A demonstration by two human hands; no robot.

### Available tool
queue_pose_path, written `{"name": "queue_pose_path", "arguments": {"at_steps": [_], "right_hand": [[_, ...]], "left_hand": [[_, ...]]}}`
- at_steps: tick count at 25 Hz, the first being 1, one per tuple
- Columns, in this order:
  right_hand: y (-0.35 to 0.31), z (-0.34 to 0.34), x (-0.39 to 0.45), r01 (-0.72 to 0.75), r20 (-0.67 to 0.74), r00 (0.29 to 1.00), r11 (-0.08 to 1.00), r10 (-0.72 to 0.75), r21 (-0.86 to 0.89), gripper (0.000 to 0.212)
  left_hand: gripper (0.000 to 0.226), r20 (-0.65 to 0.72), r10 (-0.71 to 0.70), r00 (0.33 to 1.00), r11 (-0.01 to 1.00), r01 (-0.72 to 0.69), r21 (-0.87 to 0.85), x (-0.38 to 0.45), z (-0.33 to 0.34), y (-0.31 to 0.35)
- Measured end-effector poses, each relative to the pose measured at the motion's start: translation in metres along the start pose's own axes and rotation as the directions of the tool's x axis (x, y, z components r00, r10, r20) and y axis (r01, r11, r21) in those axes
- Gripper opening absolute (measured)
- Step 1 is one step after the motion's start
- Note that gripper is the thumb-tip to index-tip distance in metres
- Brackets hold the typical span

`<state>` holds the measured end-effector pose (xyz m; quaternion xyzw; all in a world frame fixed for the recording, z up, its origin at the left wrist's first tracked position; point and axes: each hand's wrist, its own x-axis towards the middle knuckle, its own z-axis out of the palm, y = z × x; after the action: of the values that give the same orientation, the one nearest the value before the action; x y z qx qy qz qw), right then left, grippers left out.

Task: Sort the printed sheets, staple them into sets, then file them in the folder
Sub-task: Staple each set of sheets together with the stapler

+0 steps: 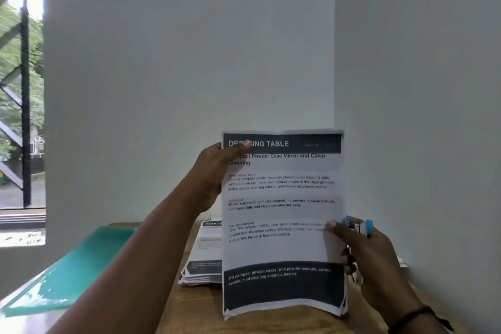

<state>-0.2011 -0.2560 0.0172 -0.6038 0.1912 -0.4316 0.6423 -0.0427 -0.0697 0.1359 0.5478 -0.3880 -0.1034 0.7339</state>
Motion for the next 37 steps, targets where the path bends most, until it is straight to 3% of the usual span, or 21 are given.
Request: {"name": "queue_pose_path", "arguments": {"at_steps": [5,9,11,14,16,19,21,23,27,30,33,37], "right_hand": [[0.011,-0.003,0.008,-0.069,0.014,0.998,0.992,0.068,0.107,0.031],[0.016,0.002,0.012,-0.058,-0.049,0.997,0.992,0.064,0.112,0.032],[0.004,0.004,0.014,-0.015,-0.096,0.995,0.994,0.026,0.111,0.026],[-0.032,0.005,0.021,0.097,-0.047,0.994,0.993,-0.094,0.066,0.023],[-0.06,0.007,0.029,0.196,0.006,0.981,0.979,-0.196,-0.049,0.019],[-0.097,0.013,0.048,0.316,0.157,0.946,0.91,-0.282,-0.27,0.019],[-0.115,0.02,0.063,0.399,0.283,0.911,0.819,-0.301,-0.413,0.019],[-0.123,0.033,0.079,0.472,0.39,0.873,0.712,-0.294,-0.52,0.021],[-0.116,0.069,0.107,0.567,0.553,0.81,0.505,-0.197,-0.65,0.029],[-0.096,0.088,0.119,0.546,0.572,0.812,0.496,-0.115,-0.676,0.03],[-0.073,0.106,0.128,0.535,0.579,0.811,0.511,-0.086,-0.673,0.028],[-0.022,0.11,0.13,0.507,0.441,0.862,0.46,-0.252,-0.729,0.026]], "left_hand": [[0.008,0.003,0.046,0.999,0.999,-0.046,-0.004,0.011,0.006,0.0],[0.01,0.027,-0.001,1.0,0.999,0.002,-0.05,0.011,0.006,-0.004],[0.017,0.078,0.008,0.997,1.0,-0.006,-0.02,0.013,0.002,0.009],[0.029,0.128,0.029,0.991,0.992,-0.045,0.12,0.013,-0.015,0.045],[0.038,0.193,-0.059,0.979,0.972,0.013,0.233,0.009,-0.033,0.061],[0.051,0.355,-0.317,0.879,0.915,0.185,0.357,-0.004,-0.065,0.054],[0.055,0.464,-0.429,0.775,0.899,0.315,0.306,-0.015,-0.079,0.031],[0.054,0.5,-0.485,0.718,0.874,0.41,0.261,-0.025,-0.087,0.001],[0.062,0.438,-0.568,0.697,0.819,0.533,0.213,-0.032,-0.1,-0.047],[0.075,0.333,-0.539,0.774,0.84,0.523,0.143,-0.03,-0.105,-0.064],[0.041,0.15,-0.513,0.845,0.855,0.49,0.168,-0.033,-0.102,-0.092],[0.023,0.007,-0.47,0.883,0.845,0.447,0.294,-0.034,-0.111,-0.121]]}}
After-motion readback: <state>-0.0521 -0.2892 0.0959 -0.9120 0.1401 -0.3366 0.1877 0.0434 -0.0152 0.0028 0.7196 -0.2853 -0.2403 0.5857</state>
